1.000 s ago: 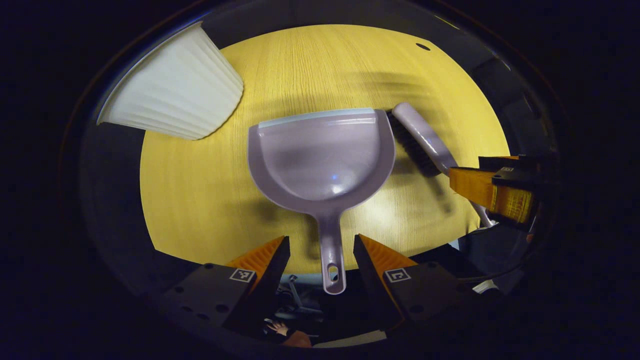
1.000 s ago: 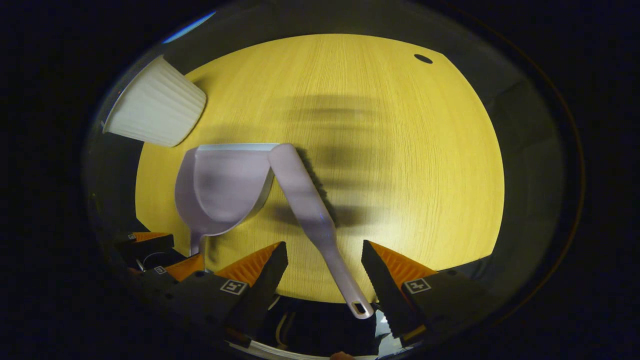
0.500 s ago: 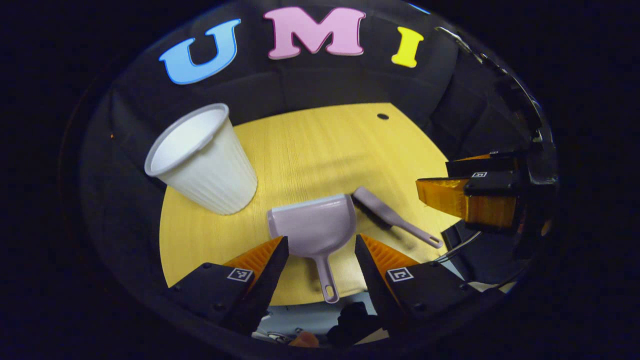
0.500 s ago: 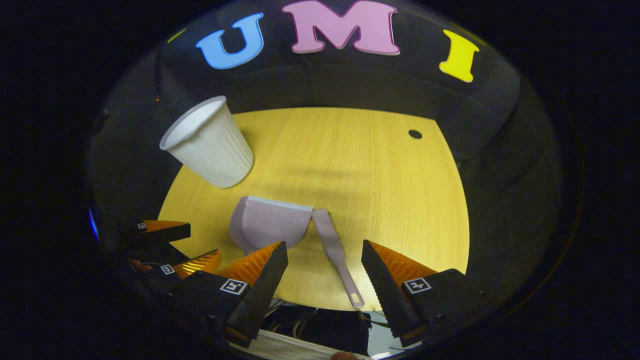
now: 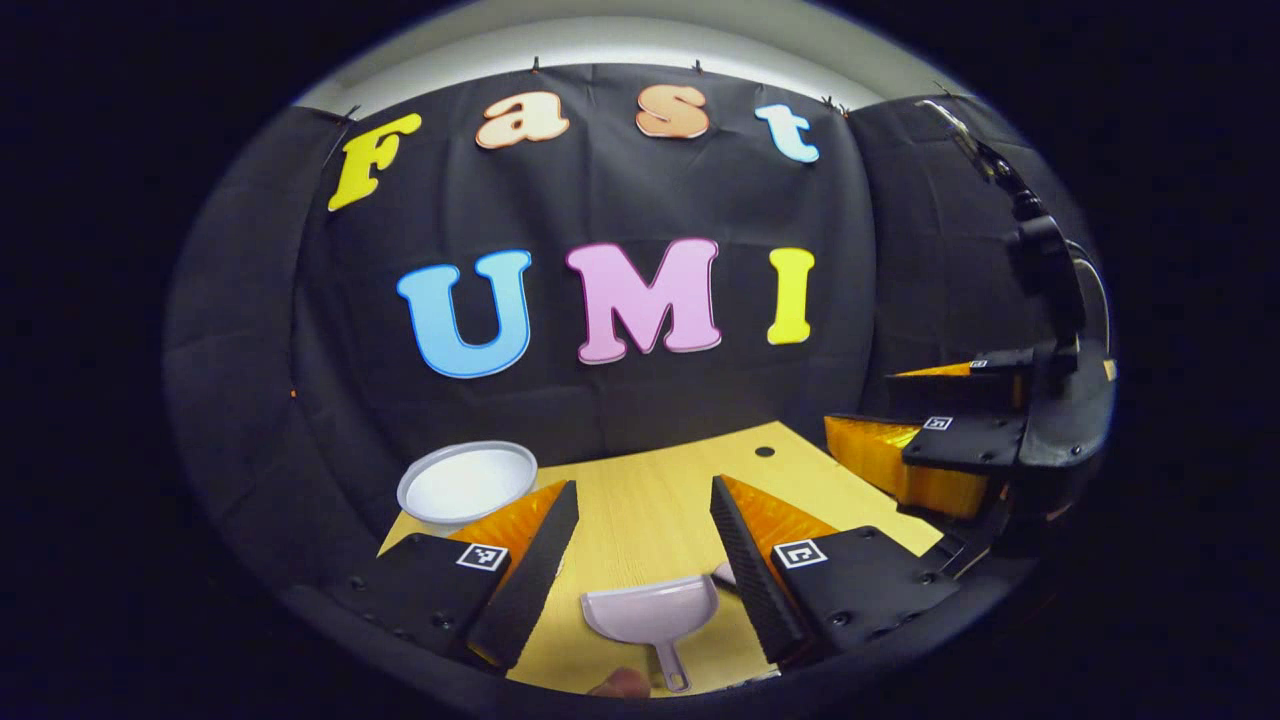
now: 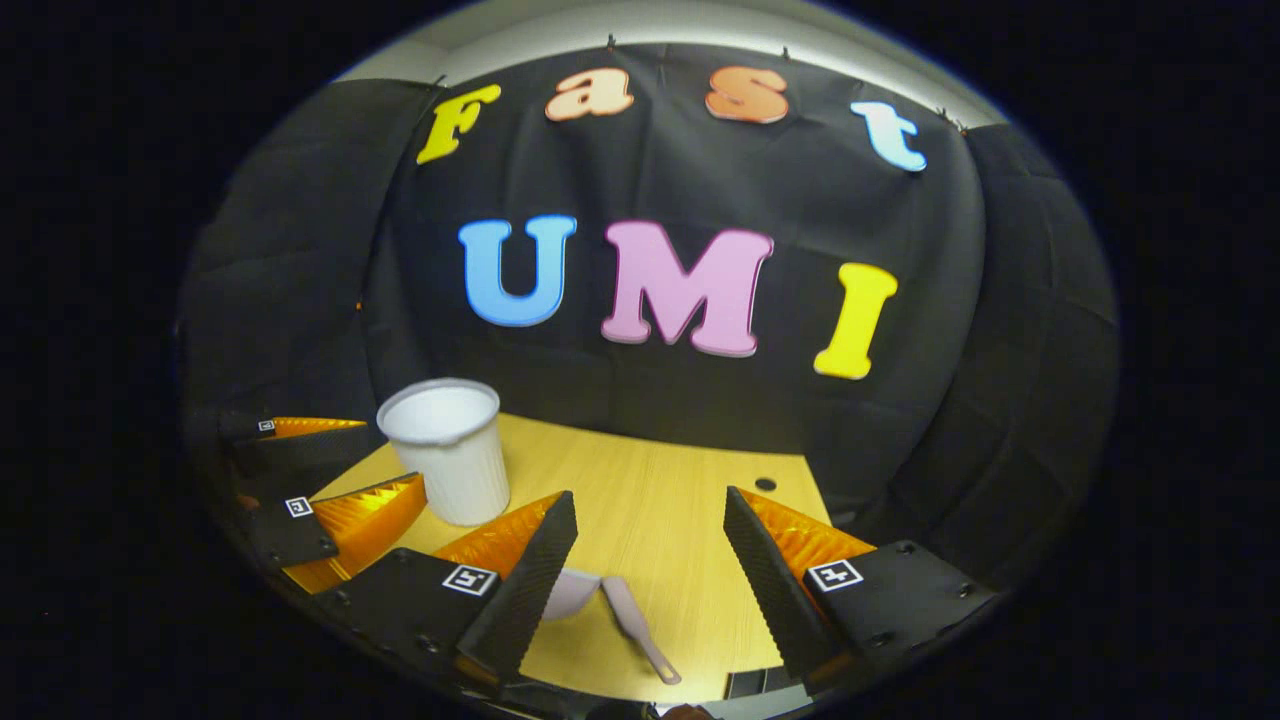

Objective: Pick up the small broom and dustpan from the desktop, sweep the trash into the dustpan with the broom, and then empty the trash into the garbage bin.

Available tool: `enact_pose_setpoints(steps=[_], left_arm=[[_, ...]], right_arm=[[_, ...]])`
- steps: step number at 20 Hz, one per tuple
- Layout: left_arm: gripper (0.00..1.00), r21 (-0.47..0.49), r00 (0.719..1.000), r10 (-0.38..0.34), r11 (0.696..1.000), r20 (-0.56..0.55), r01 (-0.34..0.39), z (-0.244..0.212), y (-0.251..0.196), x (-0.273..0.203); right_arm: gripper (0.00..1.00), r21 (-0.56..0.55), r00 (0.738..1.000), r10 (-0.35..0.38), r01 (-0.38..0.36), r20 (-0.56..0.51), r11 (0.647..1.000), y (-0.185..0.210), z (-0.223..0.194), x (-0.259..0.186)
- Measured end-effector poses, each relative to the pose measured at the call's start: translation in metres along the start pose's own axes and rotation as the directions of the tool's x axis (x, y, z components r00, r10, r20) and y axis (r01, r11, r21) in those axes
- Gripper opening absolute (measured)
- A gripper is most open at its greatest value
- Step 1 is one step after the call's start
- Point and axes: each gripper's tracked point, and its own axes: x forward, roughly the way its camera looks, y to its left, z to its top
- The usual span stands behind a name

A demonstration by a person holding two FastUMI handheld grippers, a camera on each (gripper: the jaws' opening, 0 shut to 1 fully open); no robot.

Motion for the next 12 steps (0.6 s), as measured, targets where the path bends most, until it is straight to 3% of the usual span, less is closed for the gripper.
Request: enact_pose_setpoints(steps=[2,4,6,7,8,10,11,12], left_arm=[[0.79,-0.017,0.996,0.011,1.0,0.09,-0.009,0.002,0.001,-0.003],[0.78,-0.044,0.975,0.044,0.998,0.218,-0.035,0.01,0.003,-0.007],[0.77,-0.05,0.955,0.074,0.997,0.289,-0.062,0.009,0.002,-0.007],[0.77,-0.057,0.948,0.111,0.994,0.297,-0.098,0.007,0.004,-0.005],[0.77,-0.066,0.941,0.143,0.989,0.308,-0.129,0.008,0.005,-0.002],[0.77,-0.092,0.931,0.21,0.977,0.3,-0.19,0.011,0.004,-0.007],[0.77,-0.111,0.924,0.253,0.967,0.287,-0.23,0.013,0.005,-0.013],[0.77,-0.125,0.92,0.274,0.961,0.28,-0.248,0.015,0.003,-0.018]], right_arm=[[0.97,0.014,0.994,-0.033,0.031,0.103,0.999,-0.007,-0.003,0.0],[0.97,0.008,0.976,-0.054,0.053,0.211,0.999,-0.011,-0.004,0.0],[0.92,0.007,0.933,-0.082,0.085,0.35,0.996,-0.022,0.0,0.0],[1.0,0.006,0.905,-0.094,0.1,0.414,0.995,-0.026,0.006,0.002],[0.96,0.003,0.883,-0.095,0.106,0.459,0.994,-0.028,0.011,0.002],[0.98,-0.005,0.852,-0.087,0.105,0.517,0.995,-0.03,0.015,0.004],[0.98,-0.008,0.859,-0.079,0.096,0.506,0.995,-0.029,0.013,0.007],[0.98,-0.003,0.883,-0.067,0.077,0.464,0.997,-0.027,0.008,0.003]])
